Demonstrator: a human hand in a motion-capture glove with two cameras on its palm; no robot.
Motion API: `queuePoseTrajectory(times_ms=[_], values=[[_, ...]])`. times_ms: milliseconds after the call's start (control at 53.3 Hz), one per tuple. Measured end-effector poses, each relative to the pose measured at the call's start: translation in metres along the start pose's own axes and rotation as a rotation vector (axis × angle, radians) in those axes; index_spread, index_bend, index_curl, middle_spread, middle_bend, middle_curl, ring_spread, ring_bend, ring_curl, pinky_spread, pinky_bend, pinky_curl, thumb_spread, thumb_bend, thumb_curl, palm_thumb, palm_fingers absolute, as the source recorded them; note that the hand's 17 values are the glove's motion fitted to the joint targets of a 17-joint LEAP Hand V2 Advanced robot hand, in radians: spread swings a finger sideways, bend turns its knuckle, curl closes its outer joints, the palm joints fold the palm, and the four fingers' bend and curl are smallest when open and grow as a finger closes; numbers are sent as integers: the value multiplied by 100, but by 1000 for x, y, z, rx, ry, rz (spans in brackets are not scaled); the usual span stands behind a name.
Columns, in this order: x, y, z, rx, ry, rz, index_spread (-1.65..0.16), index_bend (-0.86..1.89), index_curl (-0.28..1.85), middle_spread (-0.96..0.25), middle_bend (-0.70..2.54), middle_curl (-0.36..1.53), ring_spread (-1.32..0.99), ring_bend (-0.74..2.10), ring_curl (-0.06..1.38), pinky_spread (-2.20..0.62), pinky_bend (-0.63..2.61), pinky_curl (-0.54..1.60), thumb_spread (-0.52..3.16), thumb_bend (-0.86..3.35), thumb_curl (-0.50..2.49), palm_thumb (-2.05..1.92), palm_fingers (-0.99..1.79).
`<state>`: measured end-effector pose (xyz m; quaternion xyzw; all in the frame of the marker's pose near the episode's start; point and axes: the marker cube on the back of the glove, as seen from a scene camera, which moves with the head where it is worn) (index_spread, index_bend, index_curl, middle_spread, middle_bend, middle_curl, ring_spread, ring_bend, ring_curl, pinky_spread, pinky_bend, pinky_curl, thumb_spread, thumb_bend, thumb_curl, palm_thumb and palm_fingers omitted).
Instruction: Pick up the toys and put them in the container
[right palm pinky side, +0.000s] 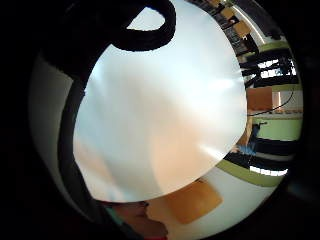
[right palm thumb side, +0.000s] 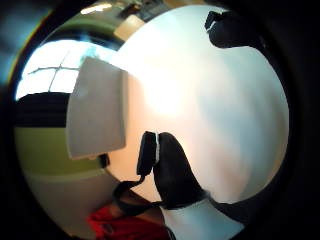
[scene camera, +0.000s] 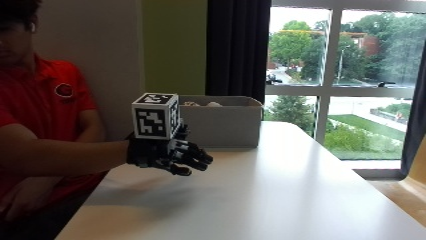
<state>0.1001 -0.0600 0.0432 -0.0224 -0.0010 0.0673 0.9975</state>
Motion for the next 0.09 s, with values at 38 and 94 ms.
queuePoseTrajectory(times_ms=[38, 94], values=[[-1, 0, -1, 3, 3, -3, -40, 29, 52, -12, 19, 36, -16, 26, 23, 4, 44, 32, 117, -4, 26, -5, 13], [-3, 1, -3, 5, 7, -6, -40, 29, 52, -12, 19, 36, -16, 25, 23, 4, 43, 32, 118, -4, 26, -5, 13]])
